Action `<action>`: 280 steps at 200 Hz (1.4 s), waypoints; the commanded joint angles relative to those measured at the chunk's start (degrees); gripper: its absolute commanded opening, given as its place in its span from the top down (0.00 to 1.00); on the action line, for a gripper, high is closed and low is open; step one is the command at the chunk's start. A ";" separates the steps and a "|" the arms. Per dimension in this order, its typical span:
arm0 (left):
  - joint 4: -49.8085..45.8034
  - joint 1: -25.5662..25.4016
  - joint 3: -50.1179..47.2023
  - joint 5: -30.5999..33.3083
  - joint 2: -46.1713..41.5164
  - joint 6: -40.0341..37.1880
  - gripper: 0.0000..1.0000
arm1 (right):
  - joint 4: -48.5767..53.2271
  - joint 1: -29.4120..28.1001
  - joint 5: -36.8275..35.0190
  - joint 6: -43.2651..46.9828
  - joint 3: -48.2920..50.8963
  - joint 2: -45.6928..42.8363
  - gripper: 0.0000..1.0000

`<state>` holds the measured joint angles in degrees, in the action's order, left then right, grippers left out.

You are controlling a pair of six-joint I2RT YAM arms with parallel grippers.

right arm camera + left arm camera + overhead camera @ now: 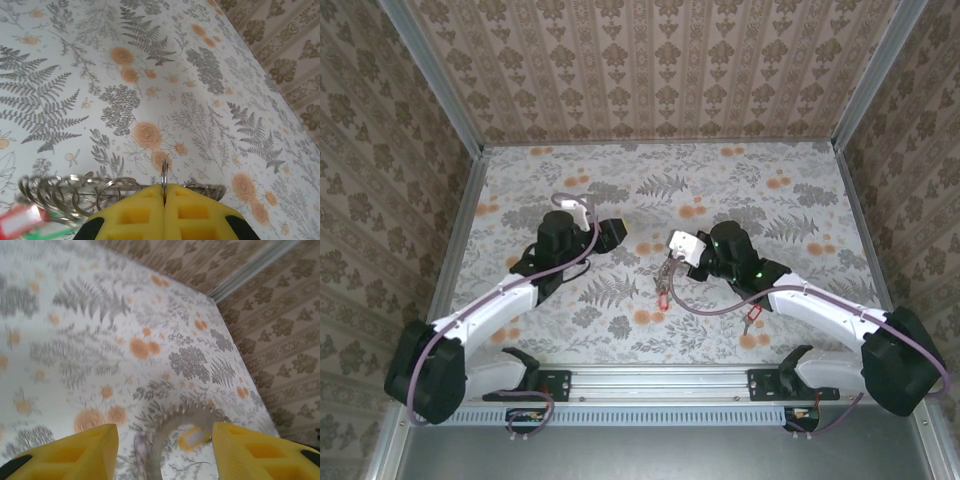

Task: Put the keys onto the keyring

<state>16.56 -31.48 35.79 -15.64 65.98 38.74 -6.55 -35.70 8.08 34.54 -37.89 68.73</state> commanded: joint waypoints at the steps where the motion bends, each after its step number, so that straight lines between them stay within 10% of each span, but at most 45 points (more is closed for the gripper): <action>1: 2.99 0.28 -2.13 -2.64 -2.86 -15.35 0.49 | -1.94 1.66 9.81 -0.48 0.37 -2.03 1.00; 56: 8.73 0.81 -3.23 -18.48 -3.41 -34.53 0.56 | -8.62 8.63 30.92 -10.64 0.49 1.52 1.00; 163: 4.22 2.15 7.53 -46.06 10.59 -48.90 0.63 | -9.56 13.10 41.47 -9.28 -0.34 4.26 1.00; 280: -9.27 -2.09 13.31 -48.13 17.24 -68.61 0.64 | -3.77 13.00 44.90 -2.18 -2.54 4.02 1.00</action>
<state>9.04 -32.77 47.27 -61.36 82.28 -25.19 -10.90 -22.87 48.77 30.30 -37.80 73.52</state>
